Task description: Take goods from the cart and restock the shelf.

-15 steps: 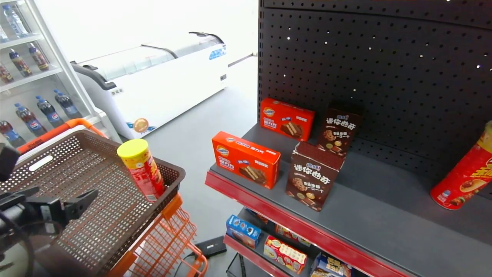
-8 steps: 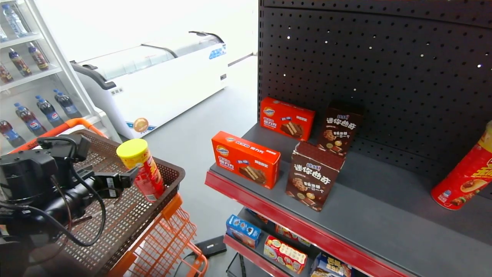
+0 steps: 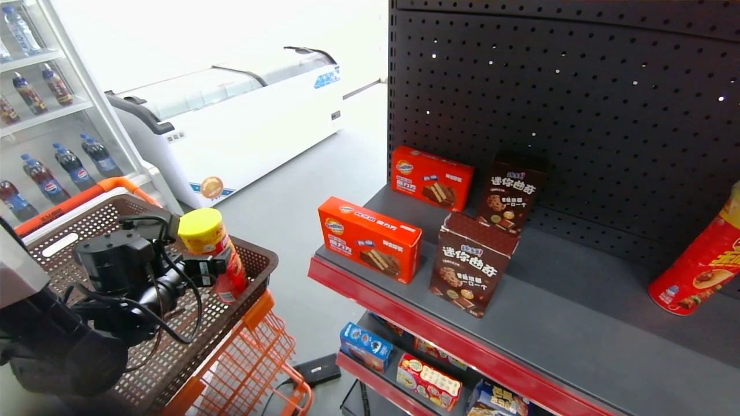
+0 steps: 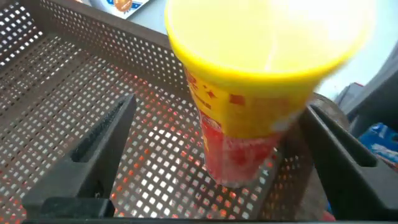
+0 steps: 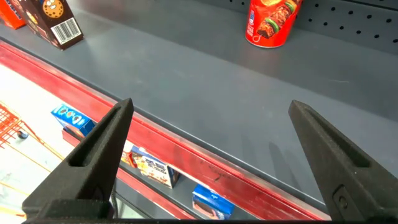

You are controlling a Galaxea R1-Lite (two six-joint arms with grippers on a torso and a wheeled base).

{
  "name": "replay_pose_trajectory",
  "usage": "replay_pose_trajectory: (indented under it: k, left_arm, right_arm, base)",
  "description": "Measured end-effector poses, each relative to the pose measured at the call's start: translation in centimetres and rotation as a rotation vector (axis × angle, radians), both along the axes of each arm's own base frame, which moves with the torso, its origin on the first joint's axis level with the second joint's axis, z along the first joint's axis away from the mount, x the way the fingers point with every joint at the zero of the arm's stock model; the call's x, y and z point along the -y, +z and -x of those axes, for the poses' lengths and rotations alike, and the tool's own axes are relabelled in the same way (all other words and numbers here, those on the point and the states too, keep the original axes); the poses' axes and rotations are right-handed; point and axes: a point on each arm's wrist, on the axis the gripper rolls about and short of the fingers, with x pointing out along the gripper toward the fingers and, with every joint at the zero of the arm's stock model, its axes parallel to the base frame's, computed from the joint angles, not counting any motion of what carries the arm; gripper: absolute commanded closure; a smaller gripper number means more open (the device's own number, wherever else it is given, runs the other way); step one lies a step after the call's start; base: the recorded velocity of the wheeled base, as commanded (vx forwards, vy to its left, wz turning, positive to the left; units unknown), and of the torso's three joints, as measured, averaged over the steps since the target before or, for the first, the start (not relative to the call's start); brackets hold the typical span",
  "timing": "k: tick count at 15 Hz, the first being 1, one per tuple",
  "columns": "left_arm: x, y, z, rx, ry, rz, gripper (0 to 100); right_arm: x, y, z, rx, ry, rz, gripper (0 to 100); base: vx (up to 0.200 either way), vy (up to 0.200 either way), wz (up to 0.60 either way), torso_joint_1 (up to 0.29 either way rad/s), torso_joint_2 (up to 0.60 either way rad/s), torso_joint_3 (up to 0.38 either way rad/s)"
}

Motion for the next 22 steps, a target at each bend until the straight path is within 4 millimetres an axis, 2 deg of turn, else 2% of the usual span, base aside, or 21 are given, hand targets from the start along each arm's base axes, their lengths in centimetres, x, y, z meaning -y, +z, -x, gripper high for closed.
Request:
replay_pose_trajectory:
  k: [3, 6, 7, 11, 16, 19, 22]
  left_arm:
    - [-0.3, -1.2, -1.6, -0.008, 0.013, 0.0, 0]
    - [-0.3, -1.6, -3.2, 0.042, 0.013, -0.001, 0]
    - [-0.3, -1.7, -3.7, 0.051, 0.012, -0.001, 100]
    - [0.2, -1.7, -5.4, 0.073, -0.011, -0.033, 100]
    - [0.6, -0.7, -5.5, 0.121, 0.006, -0.047, 100]
    - [0.8, 2.8, -4.5, 0.18, -0.006, -0.065, 100]
    - [1.8, 7.5, -2.4, 0.203, -0.084, -0.063, 100]
  right_arm:
    - [0.0, 0.0, 0.0, 0.0, 0.0, 0.0, 0]
    - [0.0, 0.0, 0.0, 0.0, 0.0, 0.0, 0]
    - [0.0, 0.0, 0.0, 0.0, 0.0, 0.0, 0]
    - [0.0, 0.0, 0.0, 0.0, 0.0, 0.0, 0]
    - [0.0, 0.0, 0.0, 0.0, 0.0, 0.0, 0]
    - [0.0, 0.0, 0.0, 0.0, 0.0, 0.0, 0]
    - [0.0, 0.0, 0.0, 0.0, 0.0, 0.0, 0]
  base:
    - [0.0, 0.0, 0.0, 0.0, 0.0, 0.0]
    - [0.0, 0.0, 0.0, 0.0, 0.0, 0.0]
    - [0.0, 0.0, 0.0, 0.0, 0.0, 0.0]
    - [0.0, 0.0, 0.0, 0.0, 0.0, 0.0]
    - [0.0, 0.0, 0.0, 0.0, 0.0, 0.0]
    - [0.0, 0.0, 0.0, 0.0, 0.0, 0.0]
    - [0.0, 0.0, 0.0, 0.0, 0.0, 0.0]
